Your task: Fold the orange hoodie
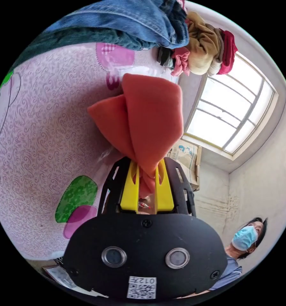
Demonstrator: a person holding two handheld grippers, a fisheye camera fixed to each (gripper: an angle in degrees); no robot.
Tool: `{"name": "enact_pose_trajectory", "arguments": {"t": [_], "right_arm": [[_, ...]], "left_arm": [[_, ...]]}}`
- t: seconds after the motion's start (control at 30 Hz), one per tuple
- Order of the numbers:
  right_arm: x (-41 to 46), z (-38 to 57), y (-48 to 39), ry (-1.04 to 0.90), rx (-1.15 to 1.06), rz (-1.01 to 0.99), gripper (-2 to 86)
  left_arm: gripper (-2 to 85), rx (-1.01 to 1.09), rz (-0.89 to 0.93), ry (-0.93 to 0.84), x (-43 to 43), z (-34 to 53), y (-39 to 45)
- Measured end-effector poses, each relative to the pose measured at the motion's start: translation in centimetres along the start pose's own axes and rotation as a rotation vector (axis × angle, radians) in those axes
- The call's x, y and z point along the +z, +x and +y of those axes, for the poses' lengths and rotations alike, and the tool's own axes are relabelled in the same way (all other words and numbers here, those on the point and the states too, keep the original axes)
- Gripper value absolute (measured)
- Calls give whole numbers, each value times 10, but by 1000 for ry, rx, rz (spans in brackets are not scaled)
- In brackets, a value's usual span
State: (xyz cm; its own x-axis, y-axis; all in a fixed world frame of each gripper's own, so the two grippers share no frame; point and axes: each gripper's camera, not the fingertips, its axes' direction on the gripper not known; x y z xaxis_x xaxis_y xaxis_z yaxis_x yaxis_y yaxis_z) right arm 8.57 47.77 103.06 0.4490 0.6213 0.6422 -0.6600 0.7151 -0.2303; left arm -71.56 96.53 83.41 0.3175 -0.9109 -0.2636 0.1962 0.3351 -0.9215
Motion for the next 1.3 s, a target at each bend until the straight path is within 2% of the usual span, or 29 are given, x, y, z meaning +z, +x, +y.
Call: {"name": "enact_pose_trajectory", "arguments": {"t": [0.13, 0.3, 0.47, 0.6, 0.67, 0.77, 0.83, 0.93, 1.0, 1.07, 1.23, 1.3], "right_arm": [[-11, -7, -51, 76, -155, -19, 115], [-12, -51, -170, 117, -380, -95, 113], [28, -171, -363, 124, -644, -200, 115], [73, -263, -479, 160, -766, -230, 118], [107, -322, -534, 167, -790, -211, 119], [149, -387, -571, 191, -797, -159, 120], [173, -425, -572, 192, -761, -123, 121], [213, -487, -541, 186, -578, 76, 126], [221, -510, -511, 215, -511, 32, 129], [219, -531, -494, 238, -501, -103, 134], [205, -553, -530, 227, -595, -97, 157], [186, -553, -549, 285, -625, -70, 162]], "left_arm": [[90, 187, -108, 31, -17, -2, 58], [102, 424, -95, 63, -55, -16, 152], [105, 692, -50, 160, -128, -98, 304], [105, 826, -74, 247, -179, -172, 401], [106, 805, -58, 292, -211, -227, 442], [107, 730, -58, 322, -237, -292, 463], [108, 629, -2, 306, -246, -334, 452], [112, 411, 48, 260, -245, -395, 407], [116, 294, 63, 208, -238, -422, 374], [112, 296, 251, 165, -235, -440, 351], [115, 368, 265, 183, -251, -445, 370], [120, 365, 268, 193, -259, -446, 375]]}}
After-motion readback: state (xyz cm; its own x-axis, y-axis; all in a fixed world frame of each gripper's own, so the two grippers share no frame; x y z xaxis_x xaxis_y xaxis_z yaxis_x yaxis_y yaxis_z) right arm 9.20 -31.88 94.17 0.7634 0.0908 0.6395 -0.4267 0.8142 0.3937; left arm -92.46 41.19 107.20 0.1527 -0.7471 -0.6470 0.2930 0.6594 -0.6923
